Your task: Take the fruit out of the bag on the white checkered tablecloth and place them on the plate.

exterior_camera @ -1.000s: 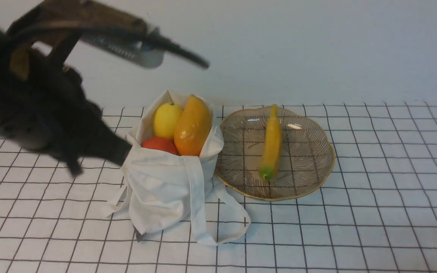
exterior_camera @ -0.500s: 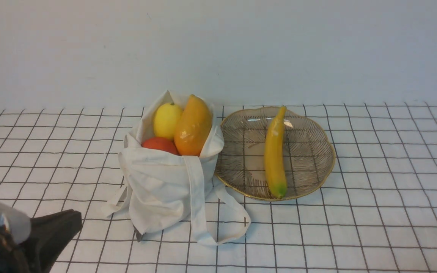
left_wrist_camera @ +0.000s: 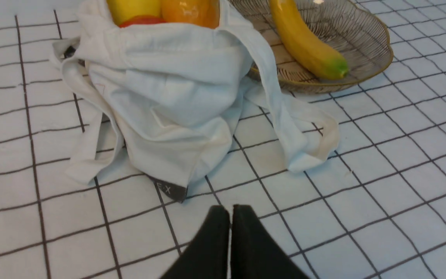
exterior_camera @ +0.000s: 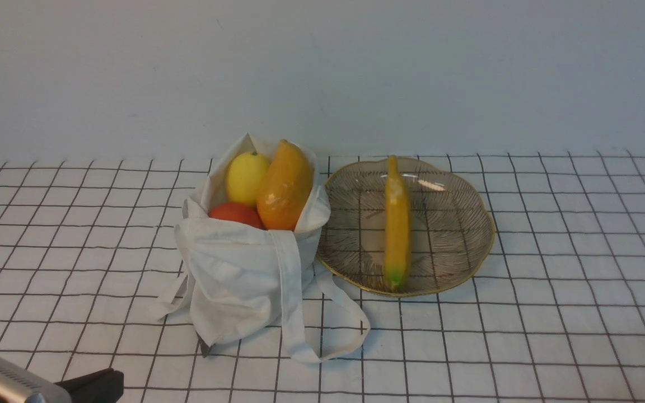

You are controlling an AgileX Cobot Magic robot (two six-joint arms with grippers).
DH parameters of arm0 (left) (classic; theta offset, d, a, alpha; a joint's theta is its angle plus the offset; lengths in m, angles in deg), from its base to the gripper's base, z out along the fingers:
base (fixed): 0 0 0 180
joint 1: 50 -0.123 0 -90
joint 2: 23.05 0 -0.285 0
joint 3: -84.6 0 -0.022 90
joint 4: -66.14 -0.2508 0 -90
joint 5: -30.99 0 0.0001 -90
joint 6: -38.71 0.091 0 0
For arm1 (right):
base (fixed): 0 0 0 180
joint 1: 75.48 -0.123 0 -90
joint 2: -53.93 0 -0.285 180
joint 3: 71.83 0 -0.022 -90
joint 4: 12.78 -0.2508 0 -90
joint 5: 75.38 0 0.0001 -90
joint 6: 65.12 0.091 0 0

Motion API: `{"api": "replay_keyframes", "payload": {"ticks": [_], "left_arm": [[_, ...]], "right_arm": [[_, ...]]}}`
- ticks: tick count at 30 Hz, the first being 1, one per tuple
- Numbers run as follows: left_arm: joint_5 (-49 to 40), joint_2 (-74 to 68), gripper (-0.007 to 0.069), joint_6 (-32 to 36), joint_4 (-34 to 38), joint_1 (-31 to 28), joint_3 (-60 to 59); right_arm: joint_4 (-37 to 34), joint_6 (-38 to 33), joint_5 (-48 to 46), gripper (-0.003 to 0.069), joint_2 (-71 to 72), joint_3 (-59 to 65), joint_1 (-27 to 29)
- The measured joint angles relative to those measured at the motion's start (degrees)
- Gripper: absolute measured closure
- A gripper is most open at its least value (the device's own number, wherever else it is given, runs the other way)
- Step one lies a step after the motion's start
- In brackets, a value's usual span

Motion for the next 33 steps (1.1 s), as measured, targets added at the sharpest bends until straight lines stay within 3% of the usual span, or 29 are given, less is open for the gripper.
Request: {"api": "replay_keyframes", "payload": {"ticks": [4, 9, 13, 22, 33], "left_arm": [[-1.4, 0.0, 0.0632, 2.93, -0.51, -0.9, -0.12], [-1.36, 2.45, 0.0632, 6.96, -0.25, -6.11, -0.19], [-2.24, 10.38, 0.0632, 11.0, 2.45, -13.5, -3.03], [-2.95, 23.73, 0.0632, 12.59, 6.65, -27.84, -10.2], [-4.83, 25.99, 0.0632, 13.25, 4.95, -28.66, -12.91]], "right_arm": [[0.0, 0.0, 0.0, 0.0674, 0.0, 0.0, 0.0], [0.0, 0.0, 0.0, 0.0674, 0.0, 0.0, 0.0], [0.0, 0.0, 0.0, 0.0674, 0.0, 0.0, 0.0], [0.0, 0.0, 0.0, 0.0674, 0.0, 0.0, 0.0], [0.0, 0.0, 0.0, 0.0674, 0.0, 0.0, 0.0]]}}
